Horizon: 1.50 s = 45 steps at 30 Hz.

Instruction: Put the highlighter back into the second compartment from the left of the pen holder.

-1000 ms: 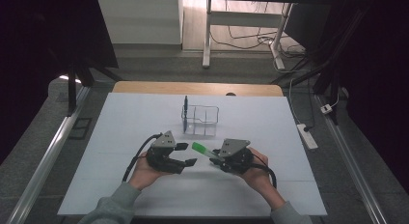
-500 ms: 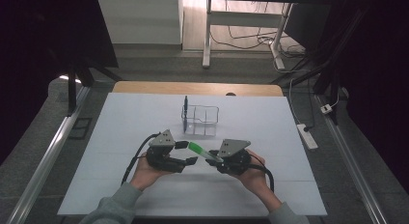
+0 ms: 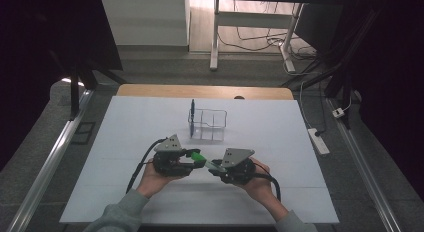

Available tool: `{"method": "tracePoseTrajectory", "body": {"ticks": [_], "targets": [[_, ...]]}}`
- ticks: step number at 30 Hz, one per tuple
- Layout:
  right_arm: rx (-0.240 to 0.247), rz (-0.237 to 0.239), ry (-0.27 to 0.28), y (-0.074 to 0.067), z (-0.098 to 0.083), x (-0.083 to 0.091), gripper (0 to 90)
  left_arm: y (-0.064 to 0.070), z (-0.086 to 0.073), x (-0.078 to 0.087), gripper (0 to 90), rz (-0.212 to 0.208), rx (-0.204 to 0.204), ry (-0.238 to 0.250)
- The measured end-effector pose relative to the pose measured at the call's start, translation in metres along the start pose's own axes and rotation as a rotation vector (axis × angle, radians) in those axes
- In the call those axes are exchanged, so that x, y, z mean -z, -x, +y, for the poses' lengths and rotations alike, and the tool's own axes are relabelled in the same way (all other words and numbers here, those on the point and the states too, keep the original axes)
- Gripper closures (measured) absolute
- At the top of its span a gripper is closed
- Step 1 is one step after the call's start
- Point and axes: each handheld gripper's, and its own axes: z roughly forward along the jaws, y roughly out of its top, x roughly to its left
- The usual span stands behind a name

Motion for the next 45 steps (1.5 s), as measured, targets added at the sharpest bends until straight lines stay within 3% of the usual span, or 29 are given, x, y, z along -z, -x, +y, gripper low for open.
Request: {"method": "tracePoseTrajectory", "body": {"ticks": [9, 21, 27, 31, 36, 45], "targets": [[0.003, 0.022, -0.015, -0.0025, -0.0015, -0.0058, 68.5, 0.0025, -0.0001, -0.0004, 59.7, -0.023, -0.010, 0.043], [0.011, 0.033, -0.032, -0.0039, -0.0022, -0.0091, 68.9, 0.0023, -0.0013, -0.0011, 64.3, -0.057, -0.007, 0.048], [0.008, 0.034, -0.021, -0.0040, -0.0028, -0.0090, 68.9, 0.0011, -0.0014, -0.0006, 65.3, -0.076, 0.010, 0.057], [0.002, 0.026, 0.004, -0.0041, -0.0028, -0.0070, 69.2, -0.0023, -0.0017, 0.0013, 64.5, -0.091, 0.044, 0.075], [0.002, 0.007, 0.027, -0.0037, -0.0021, -0.0041, 69.5, -0.0026, -0.0014, 0.0026, 63.6, -0.092, 0.050, 0.090], [-0.015, 0.030, 0.031, -0.0026, -0.0040, -0.0066, 68.7, -0.0026, -0.0009, 0.0018, 66.3, -0.107, 0.050, 0.075]]}}
